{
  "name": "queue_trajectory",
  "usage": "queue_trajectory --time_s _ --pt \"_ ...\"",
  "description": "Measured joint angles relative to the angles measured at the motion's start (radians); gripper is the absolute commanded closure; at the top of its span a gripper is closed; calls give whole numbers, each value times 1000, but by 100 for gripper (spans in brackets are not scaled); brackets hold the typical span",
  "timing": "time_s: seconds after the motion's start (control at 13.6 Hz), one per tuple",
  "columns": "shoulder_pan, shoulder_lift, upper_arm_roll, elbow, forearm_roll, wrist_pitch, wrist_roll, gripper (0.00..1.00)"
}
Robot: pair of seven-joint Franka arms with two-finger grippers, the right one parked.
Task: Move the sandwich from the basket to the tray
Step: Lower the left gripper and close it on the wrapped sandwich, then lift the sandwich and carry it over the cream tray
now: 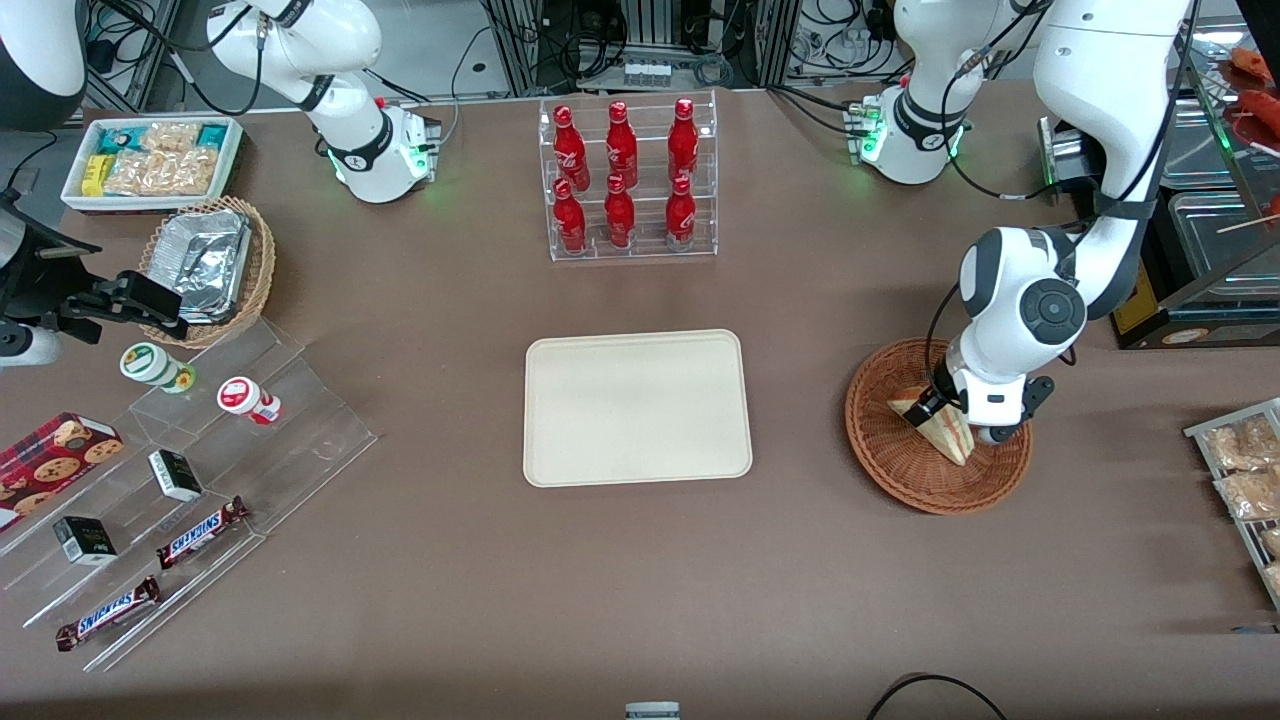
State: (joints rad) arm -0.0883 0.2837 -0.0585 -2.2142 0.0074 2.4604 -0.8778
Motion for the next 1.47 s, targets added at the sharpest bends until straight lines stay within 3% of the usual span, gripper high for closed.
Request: queue_trajectory --time_s 0.29,0.73,1.25,1.47 --pt "0 -6 0 13 22 -30 2 100" --pt "-6 -24 -37 248 57 -373 14 100" --pt "-39 -2 -194 294 57 -395 134 100" --pt "-123 80 -226 392 57 -398 129 100"
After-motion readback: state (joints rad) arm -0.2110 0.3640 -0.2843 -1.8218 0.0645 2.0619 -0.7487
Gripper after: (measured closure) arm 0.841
